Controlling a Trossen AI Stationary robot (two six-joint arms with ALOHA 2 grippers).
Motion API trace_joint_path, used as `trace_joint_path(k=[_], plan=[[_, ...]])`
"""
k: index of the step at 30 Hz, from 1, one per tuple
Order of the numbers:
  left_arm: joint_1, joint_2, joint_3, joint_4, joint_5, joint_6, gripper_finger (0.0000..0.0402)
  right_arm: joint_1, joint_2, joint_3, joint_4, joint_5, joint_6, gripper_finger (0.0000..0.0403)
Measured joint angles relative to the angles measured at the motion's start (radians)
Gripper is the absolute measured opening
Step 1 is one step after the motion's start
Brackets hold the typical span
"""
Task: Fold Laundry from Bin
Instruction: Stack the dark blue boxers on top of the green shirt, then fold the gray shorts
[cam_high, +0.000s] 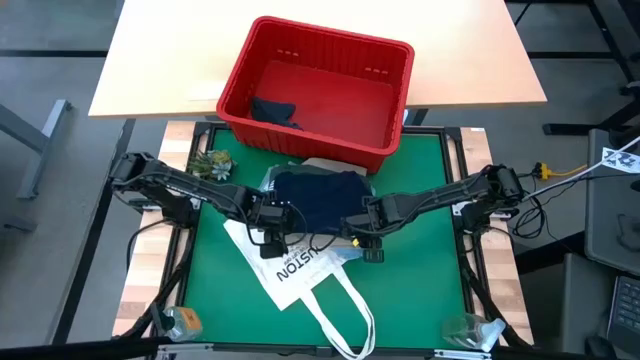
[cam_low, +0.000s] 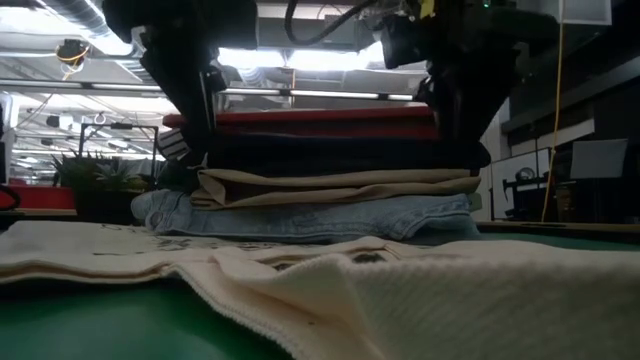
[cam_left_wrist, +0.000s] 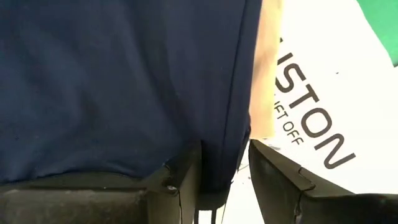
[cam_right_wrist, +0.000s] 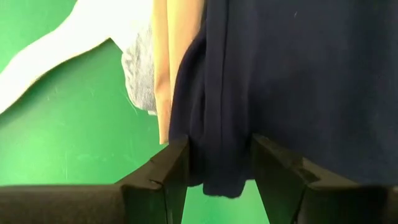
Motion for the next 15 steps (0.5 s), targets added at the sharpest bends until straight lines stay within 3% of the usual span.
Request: trace_joint_path(k=[15], plan=[[0.0,-0.109,0.0,-0.015,0.015,0.007,0.0128,0.0,-0.002,0.111,-0.157,0.0,-0.006,0.0166]])
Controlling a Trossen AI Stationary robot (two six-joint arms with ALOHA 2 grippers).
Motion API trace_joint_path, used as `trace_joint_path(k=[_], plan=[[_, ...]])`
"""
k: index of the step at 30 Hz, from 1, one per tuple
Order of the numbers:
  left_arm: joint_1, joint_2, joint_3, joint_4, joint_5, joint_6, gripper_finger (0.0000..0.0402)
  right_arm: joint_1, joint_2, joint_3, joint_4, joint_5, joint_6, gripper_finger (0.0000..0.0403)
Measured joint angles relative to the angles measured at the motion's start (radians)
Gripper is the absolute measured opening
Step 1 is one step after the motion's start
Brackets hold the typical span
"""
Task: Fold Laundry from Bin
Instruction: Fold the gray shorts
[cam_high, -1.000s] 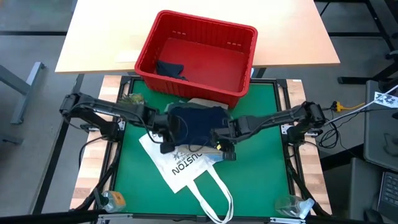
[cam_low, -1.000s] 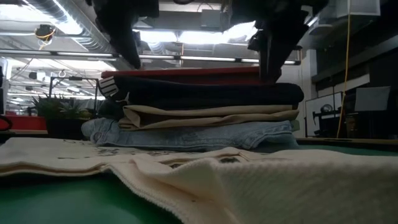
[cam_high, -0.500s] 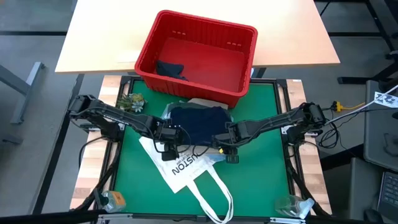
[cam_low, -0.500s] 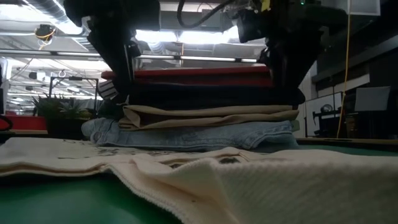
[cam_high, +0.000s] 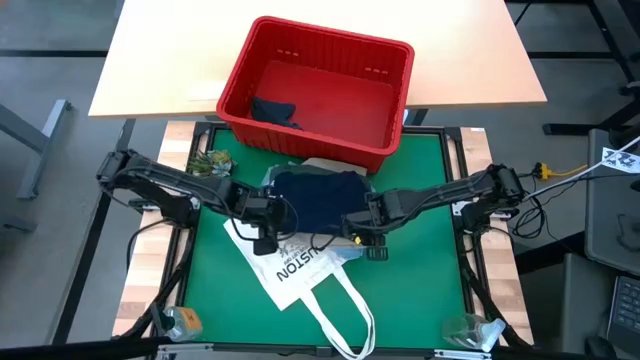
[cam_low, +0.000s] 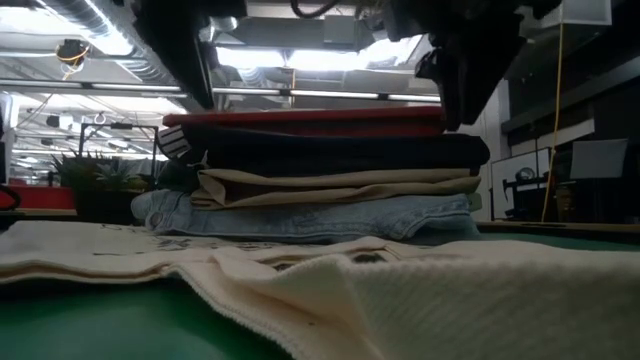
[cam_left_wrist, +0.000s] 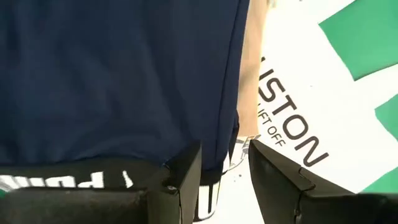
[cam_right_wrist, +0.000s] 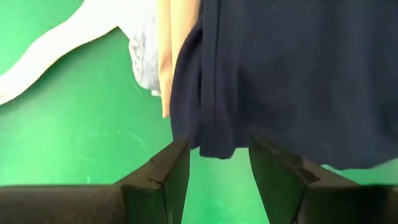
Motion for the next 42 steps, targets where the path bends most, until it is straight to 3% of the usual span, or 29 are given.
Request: trace_joint_path(k=[18,24,31,35,42], plan=[[0.001,-0.25,0.0,0.004,-0.01,0.0,0.0128,0.0,-0.002,0.156,-0.011,0.03,-0.075,0.0166],[0.001,-0.252,0.0,0.058,-0.013,0.0,0.0128,0.0,-0.002,0.192,0.044,0.091,-0.079,0.0166],[0.005,-0.247,0.0,0.158,-0.153,0.0,0.0128,0.0,-0.002,0.194,0.148,0.088,-0.079,0.0166],[0.016,-0.246,0.0,0.16,-0.146,-0.007,0.0129,0.0,-0.002,0.194,0.17,0.087,-0.079,0.0166],[0.061,-0.245,0.0,0.16,-0.143,-0.007,0.0171,0.0,-0.002,0.194,0.168,0.087,-0.078,0.0166]])
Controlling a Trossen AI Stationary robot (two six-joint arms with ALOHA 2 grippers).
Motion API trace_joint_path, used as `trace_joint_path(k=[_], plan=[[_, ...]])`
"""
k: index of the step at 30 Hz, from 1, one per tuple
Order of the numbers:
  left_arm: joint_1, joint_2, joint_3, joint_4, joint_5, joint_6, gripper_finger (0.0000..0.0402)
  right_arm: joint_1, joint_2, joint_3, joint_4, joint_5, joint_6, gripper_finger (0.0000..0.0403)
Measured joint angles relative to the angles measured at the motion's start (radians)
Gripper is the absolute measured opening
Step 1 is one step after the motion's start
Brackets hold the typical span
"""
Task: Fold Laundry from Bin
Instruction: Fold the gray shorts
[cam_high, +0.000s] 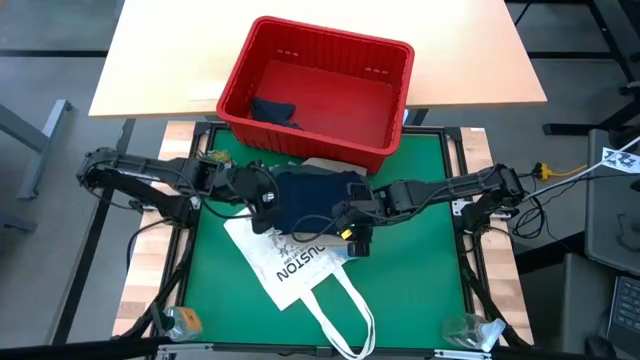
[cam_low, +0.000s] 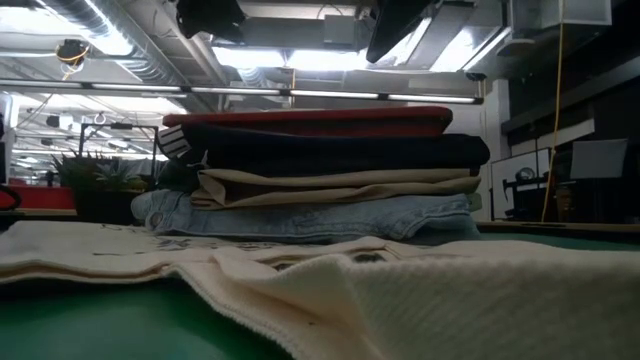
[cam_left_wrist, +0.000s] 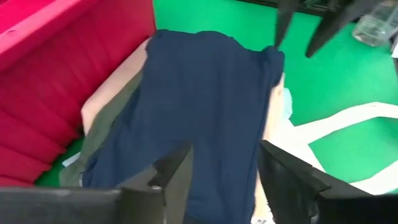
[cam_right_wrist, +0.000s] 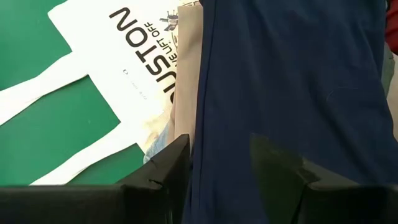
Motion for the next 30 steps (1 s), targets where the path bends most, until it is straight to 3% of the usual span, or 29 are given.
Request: trace_joint_path(k=[7,11,18,25,30], plan=[[0.087,0.007,0.0,0.014,-0.013,0.001,0.0233,0.0,0.0,0.0,-0.001,0.0,0.0,0.0166],[0.191,0.005,0.0,0.167,-0.07,0.056,0.0244,-0.001,0.0,0.0,0.002,0.0,-0.018,0.0166],[0.49,0.003,0.0,0.481,-0.021,0.162,0.0233,-0.001,0.0,0.0,0.055,0.0,-0.051,0.0166],[0.823,0.034,0.0,0.498,0.072,0.135,0.023,-0.018,0.0,0.0,0.098,0.001,-0.08,0.0166],[0.977,0.113,0.0,0.511,0.164,0.122,0.0229,-0.057,0.0,0.0,0.126,0.002,-0.08,0.0166]])
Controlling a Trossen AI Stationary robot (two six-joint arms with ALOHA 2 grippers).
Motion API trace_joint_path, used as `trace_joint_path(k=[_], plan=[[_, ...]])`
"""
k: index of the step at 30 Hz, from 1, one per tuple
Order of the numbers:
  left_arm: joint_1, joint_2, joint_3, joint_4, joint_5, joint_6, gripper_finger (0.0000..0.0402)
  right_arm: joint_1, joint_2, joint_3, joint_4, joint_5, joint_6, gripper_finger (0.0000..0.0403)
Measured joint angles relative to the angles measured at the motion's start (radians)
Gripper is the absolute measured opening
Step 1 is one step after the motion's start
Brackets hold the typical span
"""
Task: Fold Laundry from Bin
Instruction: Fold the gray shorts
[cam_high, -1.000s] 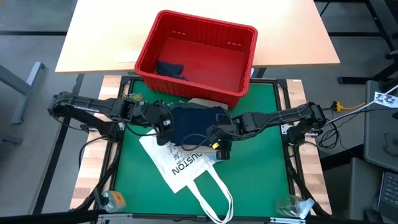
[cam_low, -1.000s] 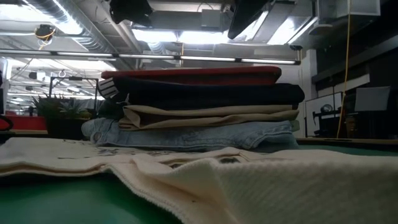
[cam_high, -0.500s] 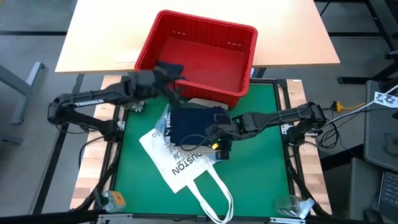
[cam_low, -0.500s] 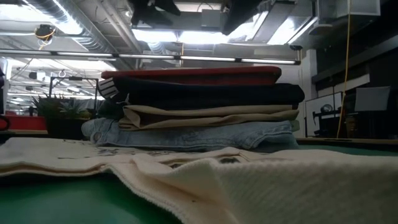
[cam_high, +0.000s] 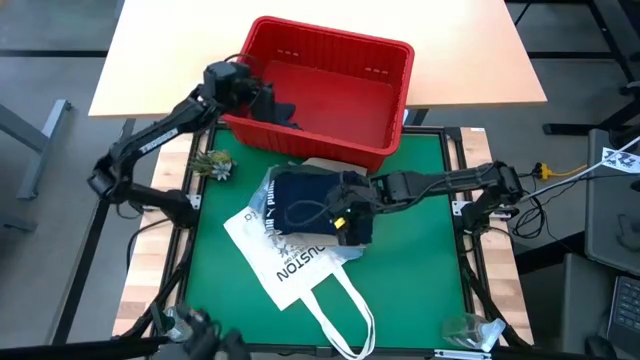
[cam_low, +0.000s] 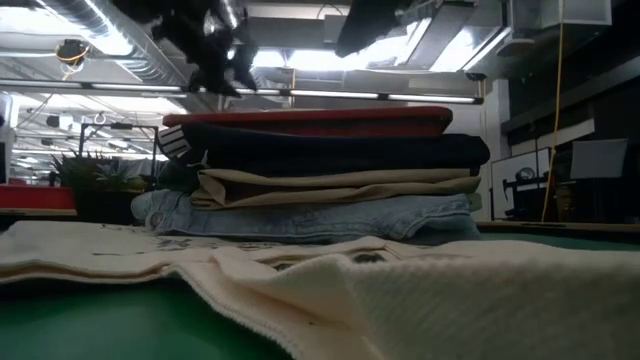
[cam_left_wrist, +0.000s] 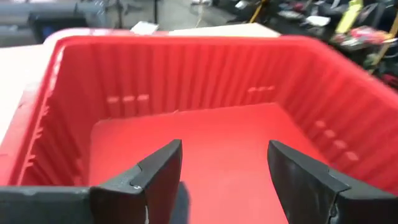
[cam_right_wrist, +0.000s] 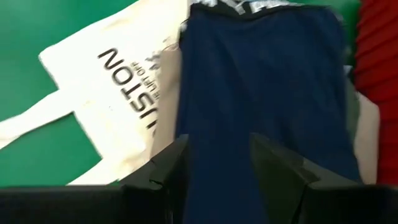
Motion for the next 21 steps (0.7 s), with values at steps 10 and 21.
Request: trace_joint_path(k=[10,21], plan=[[0.153,0.271,0.0,0.157,0.111,-0.019,0.0229,-0.078,0.0,0.0,0.03,-0.002,0.002,0.0166],[0.164,0.437,0.0,0.161,0.157,0.009,0.0229,-0.11,0.0,0.0,0.029,-0.002,0.003,0.0166]])
